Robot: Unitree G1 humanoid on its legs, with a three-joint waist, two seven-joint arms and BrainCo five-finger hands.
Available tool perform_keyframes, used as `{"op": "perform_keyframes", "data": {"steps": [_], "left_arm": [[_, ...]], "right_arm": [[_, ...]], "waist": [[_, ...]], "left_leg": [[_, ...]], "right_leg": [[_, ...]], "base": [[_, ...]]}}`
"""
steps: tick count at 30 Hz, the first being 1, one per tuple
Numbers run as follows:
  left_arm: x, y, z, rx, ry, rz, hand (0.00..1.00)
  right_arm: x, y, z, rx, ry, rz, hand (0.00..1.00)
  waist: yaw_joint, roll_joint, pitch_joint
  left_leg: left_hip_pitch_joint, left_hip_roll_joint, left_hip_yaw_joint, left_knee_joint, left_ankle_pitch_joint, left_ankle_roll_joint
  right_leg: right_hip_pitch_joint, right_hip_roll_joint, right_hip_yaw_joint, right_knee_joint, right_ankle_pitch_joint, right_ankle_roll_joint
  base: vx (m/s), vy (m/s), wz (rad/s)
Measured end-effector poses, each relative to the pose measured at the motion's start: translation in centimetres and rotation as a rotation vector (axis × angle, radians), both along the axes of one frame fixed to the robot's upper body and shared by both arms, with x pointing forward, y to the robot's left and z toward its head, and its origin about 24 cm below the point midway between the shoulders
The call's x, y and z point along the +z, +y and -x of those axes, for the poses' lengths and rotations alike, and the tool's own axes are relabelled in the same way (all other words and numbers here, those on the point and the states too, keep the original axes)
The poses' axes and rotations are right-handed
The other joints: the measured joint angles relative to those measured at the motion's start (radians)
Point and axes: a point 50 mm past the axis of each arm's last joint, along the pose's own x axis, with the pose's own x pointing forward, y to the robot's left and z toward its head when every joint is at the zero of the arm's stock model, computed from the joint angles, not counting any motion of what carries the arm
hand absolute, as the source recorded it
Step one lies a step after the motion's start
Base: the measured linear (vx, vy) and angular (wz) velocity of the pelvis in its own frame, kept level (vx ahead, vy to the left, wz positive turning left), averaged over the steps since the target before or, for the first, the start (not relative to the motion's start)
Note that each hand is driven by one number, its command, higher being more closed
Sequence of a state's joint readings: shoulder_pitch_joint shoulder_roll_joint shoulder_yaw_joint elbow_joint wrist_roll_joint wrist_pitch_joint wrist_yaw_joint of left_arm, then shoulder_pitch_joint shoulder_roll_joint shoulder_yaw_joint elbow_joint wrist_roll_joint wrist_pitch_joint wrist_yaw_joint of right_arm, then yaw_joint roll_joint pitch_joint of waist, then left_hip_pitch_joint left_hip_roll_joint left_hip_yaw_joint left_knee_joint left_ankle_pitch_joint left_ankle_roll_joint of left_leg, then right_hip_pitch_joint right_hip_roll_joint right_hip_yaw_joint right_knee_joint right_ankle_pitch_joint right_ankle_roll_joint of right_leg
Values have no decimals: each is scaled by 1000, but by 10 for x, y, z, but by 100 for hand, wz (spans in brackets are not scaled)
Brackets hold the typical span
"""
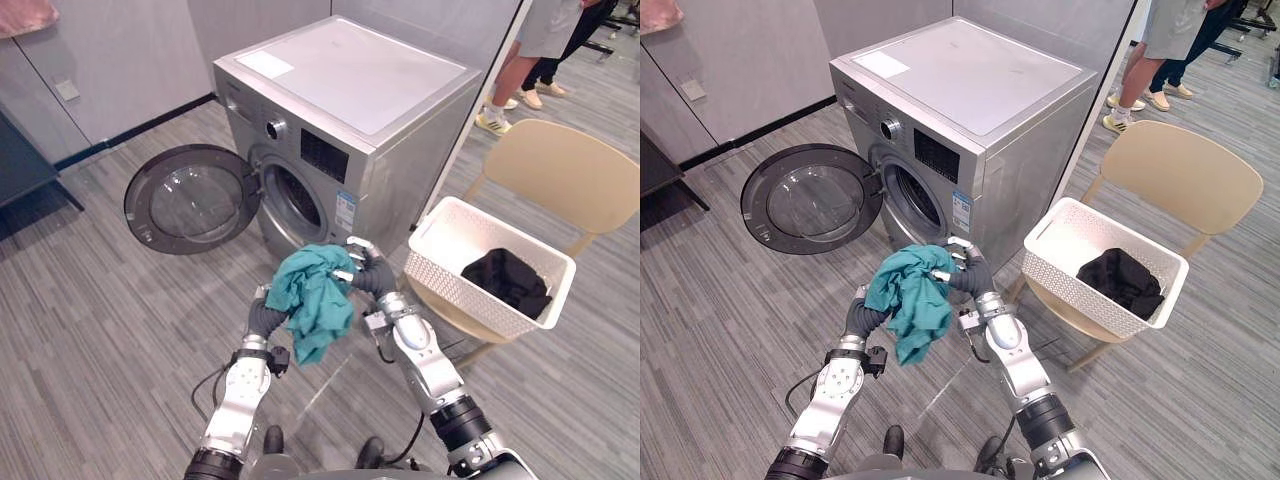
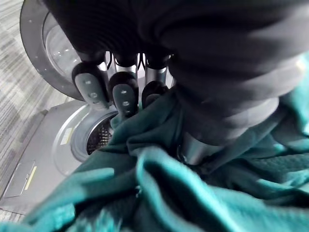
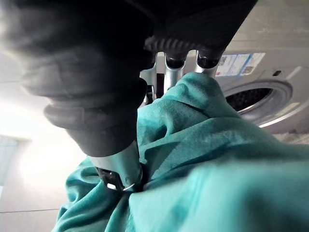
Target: Pick up the laundry basket with both hands and put the clothes into the washing machine.
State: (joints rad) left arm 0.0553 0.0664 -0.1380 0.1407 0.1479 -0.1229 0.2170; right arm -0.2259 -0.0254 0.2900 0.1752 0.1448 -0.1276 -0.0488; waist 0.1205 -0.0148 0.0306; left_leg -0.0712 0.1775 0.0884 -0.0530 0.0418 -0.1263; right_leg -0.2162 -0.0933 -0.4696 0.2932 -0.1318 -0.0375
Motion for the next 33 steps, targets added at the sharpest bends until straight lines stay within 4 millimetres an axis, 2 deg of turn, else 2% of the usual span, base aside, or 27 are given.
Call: {"op": "perform_keyframes", "data": {"steps": [5,11,12,22,25,27,30,32,33], "left_arm": [[3,1,2,9,-13,9,100],[3,2,2,24,-12,21,100],[3,2,2,25,-12,27,100],[2,3,2,50,-6,75,100],[3,9,6,93,-10,108,100],[2,17,9,138,-10,123,100],[1,32,12,214,-12,122,100],[2,42,16,268,-20,137,100],[2,43,18,278,-17,140,100]], "right_arm": [[-2,1,2,4,9,-9,100],[-5,2,4,3,23,-18,100],[-4,2,4,3,23,-18,0],[-9,-2,6,-17,42,-22,0],[-9,-6,5,-35,36,-14,0],[-6,-17,7,-96,23,-30,0],[-2,-48,13,-232,1,-50,0],[-7,-75,21,-350,9,-52,0],[-9,-81,24,-373,18,-49,0]], "waist": [[0,-6,-2],[-1,-6,-2],[-1,-6,-2],[-7,-6,-2],[-21,-6,-2],[-24,-6,-2],[-25,-6,-2],[-28,-6,-2],[-29,-6,-2]], "left_leg": [[-1,-4,-1,0,-9,15],[9,-5,1,-2,-8,12],[11,-5,1,-2,-8,12],[15,-5,12,-3,-16,23],[21,-5,18,-3,-18,26],[26,-5,22,-3,-20,28],[36,-6,27,-3,-21,30],[39,-6,31,-4,-21,30],[44,-7,33,-6,-21,30]], "right_leg": [[12,-1,0,-11,0,1],[15,0,2,-15,1,1],[17,1,2,-17,1,1],[23,3,13,-19,1,2],[27,4,18,-20,1,2],[30,4,21,-22,1,2],[40,6,25,-29,3,4],[40,6,30,-31,4,6],[40,6,32,-31,4,7]], "base": [[0,0,0],[30,-19,-1],[0,0,0],[-6,-34,-3],[8,-27,-5],[30,-30,-5],[28,-27,-4],[18,-20,-6],[36,-21,-10]]}}
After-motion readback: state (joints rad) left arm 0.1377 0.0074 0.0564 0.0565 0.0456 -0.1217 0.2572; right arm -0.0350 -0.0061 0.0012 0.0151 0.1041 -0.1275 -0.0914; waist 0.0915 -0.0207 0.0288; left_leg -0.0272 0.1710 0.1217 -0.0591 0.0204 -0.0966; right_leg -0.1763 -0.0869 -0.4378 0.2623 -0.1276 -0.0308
